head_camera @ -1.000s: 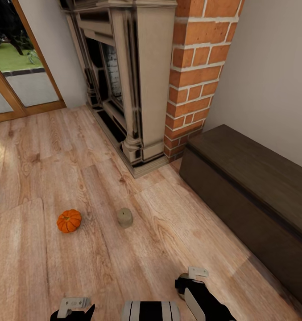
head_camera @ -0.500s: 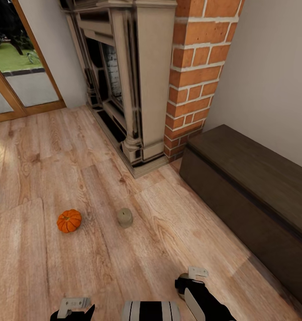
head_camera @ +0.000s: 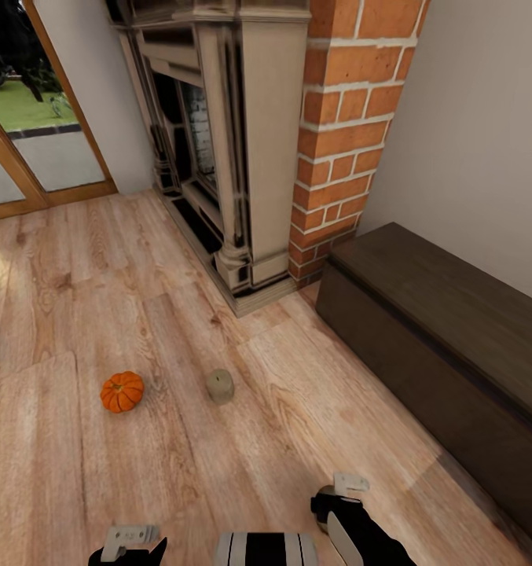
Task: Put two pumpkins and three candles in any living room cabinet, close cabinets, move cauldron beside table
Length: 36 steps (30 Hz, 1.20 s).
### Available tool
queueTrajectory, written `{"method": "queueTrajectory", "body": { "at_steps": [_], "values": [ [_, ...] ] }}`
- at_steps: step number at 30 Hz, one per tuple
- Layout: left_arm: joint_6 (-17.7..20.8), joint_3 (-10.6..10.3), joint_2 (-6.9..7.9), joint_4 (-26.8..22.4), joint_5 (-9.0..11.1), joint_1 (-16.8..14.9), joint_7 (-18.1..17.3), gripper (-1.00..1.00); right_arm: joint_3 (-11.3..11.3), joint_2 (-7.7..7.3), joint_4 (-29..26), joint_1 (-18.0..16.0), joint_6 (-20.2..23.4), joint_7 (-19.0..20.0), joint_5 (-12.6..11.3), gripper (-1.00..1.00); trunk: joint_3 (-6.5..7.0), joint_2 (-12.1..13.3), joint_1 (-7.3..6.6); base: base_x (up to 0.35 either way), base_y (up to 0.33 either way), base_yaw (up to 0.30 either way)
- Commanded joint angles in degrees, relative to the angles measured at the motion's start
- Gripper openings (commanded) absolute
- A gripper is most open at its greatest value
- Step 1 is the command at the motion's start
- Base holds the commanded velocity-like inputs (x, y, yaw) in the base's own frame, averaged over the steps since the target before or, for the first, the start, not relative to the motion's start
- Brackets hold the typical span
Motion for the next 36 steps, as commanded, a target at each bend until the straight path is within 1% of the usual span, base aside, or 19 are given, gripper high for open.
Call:
{"method": "queueTrajectory", "body": {
  "at_steps": [1,23,25,28,36],
  "values": [
    [0.34,-0.02,0.03,-0.09,0.39,0.01,0.0,1.0,0.43,-0.06,-0.07,0.0,0.28,-0.51,-0.52,-1.0,0.19,0.0,-0.03,0.0,0.0,0.0],
    [0.44,0.22,0.08,1.15,0.14,-0.13,0.09,1.0,0.86,-0.06,-0.91,0.06,0.13,-0.37,-0.32,-1.0,5.07,0.29,-0.59,0.0,0.0,0.0],
    [0.46,0.27,0.1,1.64,0.13,-0.18,0.09,1.0,0.88,-0.06,-0.93,0.06,-0.32,-0.36,-0.32,-1.0,5.51,0.32,-0.65,0.0,0.0,0.0],
    [0.46,0.31,0.1,2.31,0.13,-0.23,0.09,1.0,1.0,-0.1,-0.94,0.08,-2.32,-0.02,-0.17,-1.0,6.18,0.36,-0.72,0.0,0.0,0.0],
    [0.4,0.33,0.09,2.74,0.13,-0.25,0.17,1.0,0.97,-0.28,-0.95,0.08,-3.17,0.78,0.1,-1.0,7.95,0.47,-0.93,0.0,0.0,0.0]
  ]
}}
